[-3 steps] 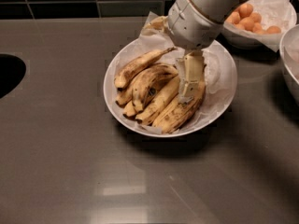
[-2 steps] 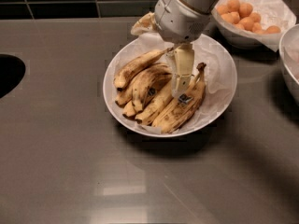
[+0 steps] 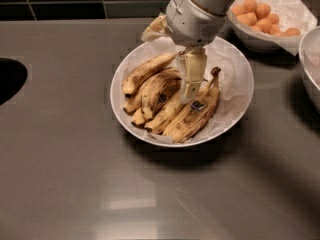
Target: Pick banana from white bowl
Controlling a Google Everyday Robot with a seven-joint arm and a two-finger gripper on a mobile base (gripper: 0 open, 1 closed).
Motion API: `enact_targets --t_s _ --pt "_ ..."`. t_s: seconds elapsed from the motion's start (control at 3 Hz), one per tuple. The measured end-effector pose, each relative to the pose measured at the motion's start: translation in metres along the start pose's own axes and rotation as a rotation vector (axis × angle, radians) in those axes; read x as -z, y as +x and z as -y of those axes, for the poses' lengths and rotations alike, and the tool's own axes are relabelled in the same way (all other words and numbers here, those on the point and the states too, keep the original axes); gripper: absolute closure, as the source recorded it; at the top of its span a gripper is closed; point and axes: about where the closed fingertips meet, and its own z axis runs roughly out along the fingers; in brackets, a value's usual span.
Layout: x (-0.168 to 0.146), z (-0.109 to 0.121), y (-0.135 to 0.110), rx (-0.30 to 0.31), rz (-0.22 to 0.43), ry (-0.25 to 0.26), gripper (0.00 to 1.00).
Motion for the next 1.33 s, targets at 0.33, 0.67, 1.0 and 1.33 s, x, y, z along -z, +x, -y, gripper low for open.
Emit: enact_targets --t_s 0.33,0.67,1.0,1.33 --pt "0.000 0.000 0.000 0.000 0.000 0.000 0.14" --pt "-0.005 0.002 0.004 -0.016 -0.003 -0.010 0.15" --pt "-0.011 0.003 0.008 -0.035 -0.008 -0.023 0.24" --pt "-0.016 0.004 0.010 -0.051 -0.020 -0.038 0.27"
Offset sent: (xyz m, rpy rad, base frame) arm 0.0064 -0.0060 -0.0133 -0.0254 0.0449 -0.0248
